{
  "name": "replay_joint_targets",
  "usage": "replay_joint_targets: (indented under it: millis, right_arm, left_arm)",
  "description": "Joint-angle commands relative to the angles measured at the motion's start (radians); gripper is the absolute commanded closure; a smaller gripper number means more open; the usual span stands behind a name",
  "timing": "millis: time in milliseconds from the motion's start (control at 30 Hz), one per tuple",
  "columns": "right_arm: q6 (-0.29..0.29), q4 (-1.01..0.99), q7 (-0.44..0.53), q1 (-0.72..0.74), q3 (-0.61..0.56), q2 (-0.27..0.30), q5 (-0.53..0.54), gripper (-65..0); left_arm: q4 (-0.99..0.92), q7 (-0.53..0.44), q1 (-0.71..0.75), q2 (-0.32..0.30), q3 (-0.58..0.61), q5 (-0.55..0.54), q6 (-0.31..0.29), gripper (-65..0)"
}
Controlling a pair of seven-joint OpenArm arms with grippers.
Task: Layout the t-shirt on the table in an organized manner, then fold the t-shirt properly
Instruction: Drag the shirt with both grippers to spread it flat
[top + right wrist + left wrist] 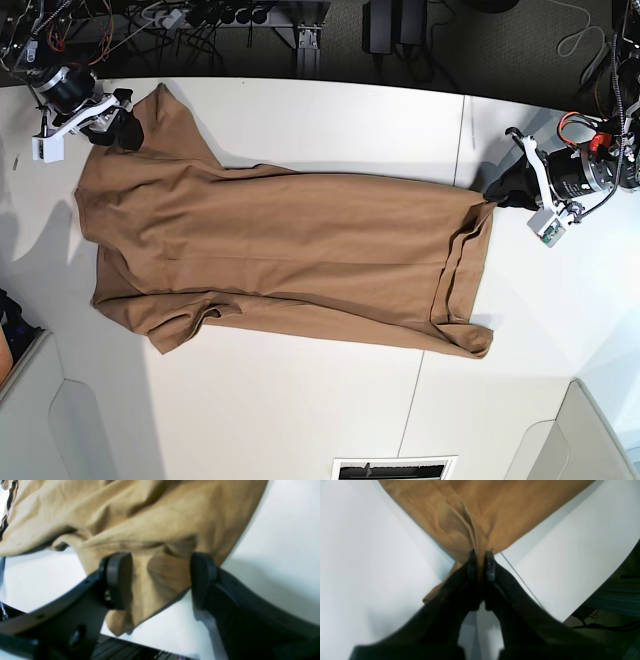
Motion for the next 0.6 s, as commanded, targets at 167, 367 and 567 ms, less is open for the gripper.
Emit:
replay_joint_targets:
  millis: [167,367,567]
  right_arm:
    - [0.008,0.032,-0.029,-0.031,0.027,0.011,0.015,-36.9]
    - [0.014,0.166,-0.033,-0.032,0.105,0.011,0.021,-36.9]
    - [0.003,0.192,-0.041,-0.046,0.153,0.016,-0.005,-36.9]
  left_arm:
    - [0.010,0.015,-0.008,-0.023,-0.012,-0.018,-0.004,0.0]
    - [0.010,0.058,-0.009,-0.023,-0.012,-0.031,-0.004,0.0]
    - [0.010,0.094,-0.009,-0.023,-0.012,-0.105,-0.004,0.0]
